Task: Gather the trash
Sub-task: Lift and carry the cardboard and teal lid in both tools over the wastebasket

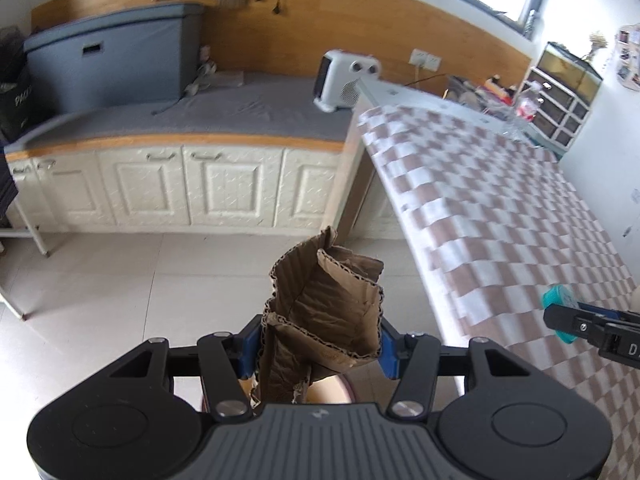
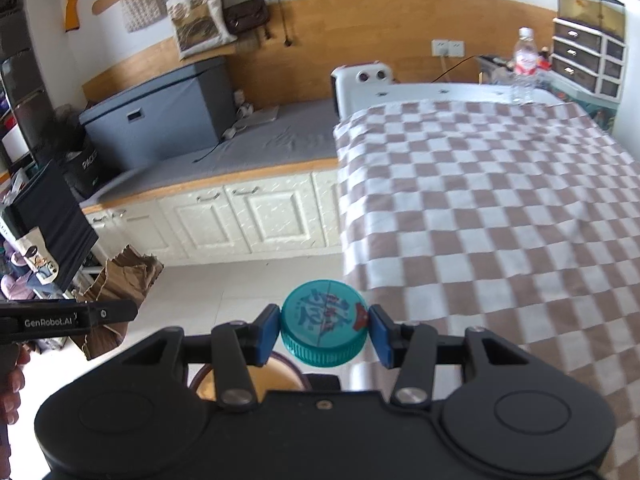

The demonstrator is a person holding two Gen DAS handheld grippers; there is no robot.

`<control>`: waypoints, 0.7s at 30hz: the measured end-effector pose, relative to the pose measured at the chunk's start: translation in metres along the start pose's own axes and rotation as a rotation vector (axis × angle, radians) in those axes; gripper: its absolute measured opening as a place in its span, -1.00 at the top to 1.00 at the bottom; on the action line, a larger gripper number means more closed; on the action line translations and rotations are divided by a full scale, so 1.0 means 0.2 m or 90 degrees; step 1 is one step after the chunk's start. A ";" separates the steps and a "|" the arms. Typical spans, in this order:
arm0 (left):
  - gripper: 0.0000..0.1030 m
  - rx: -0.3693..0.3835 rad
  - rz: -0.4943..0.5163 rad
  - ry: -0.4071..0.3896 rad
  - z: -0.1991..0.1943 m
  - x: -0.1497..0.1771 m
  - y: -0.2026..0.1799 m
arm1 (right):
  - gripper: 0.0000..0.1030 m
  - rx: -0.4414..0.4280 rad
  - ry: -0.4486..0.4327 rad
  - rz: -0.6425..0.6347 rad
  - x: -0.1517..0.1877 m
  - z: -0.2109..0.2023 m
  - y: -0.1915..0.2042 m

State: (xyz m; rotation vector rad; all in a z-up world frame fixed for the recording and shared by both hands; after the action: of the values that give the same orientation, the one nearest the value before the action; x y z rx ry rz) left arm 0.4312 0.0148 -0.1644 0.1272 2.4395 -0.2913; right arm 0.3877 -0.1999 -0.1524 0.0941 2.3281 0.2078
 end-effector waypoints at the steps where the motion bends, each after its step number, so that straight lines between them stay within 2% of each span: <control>1: -0.08 0.001 -0.004 0.011 0.03 0.01 0.04 | 0.05 -0.002 0.007 -0.001 0.01 0.03 0.03; 11: -0.09 -0.004 -0.010 0.161 0.45 0.30 0.28 | 0.05 -0.022 0.109 -0.009 0.17 0.35 0.22; 17: -0.10 -0.006 0.034 0.249 0.74 0.47 0.32 | 0.05 -0.035 0.177 -0.020 0.31 0.52 0.28; 21: -0.11 -0.003 0.057 0.278 0.91 0.54 0.33 | 0.05 -0.044 0.215 -0.030 0.39 0.59 0.32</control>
State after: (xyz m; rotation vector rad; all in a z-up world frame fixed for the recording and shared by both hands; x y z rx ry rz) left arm 0.4707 0.0365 -0.3804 0.3268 2.8554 -0.2361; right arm 0.4198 -0.1127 -0.2768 -0.0326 2.6525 0.3003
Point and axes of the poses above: each gripper's, at about its wrist camera, not at the fingertips, and z roughly the way its jaws point, y to its left, x to its underside, the point moved 9 cm from there along z, roughly the way its jaws point
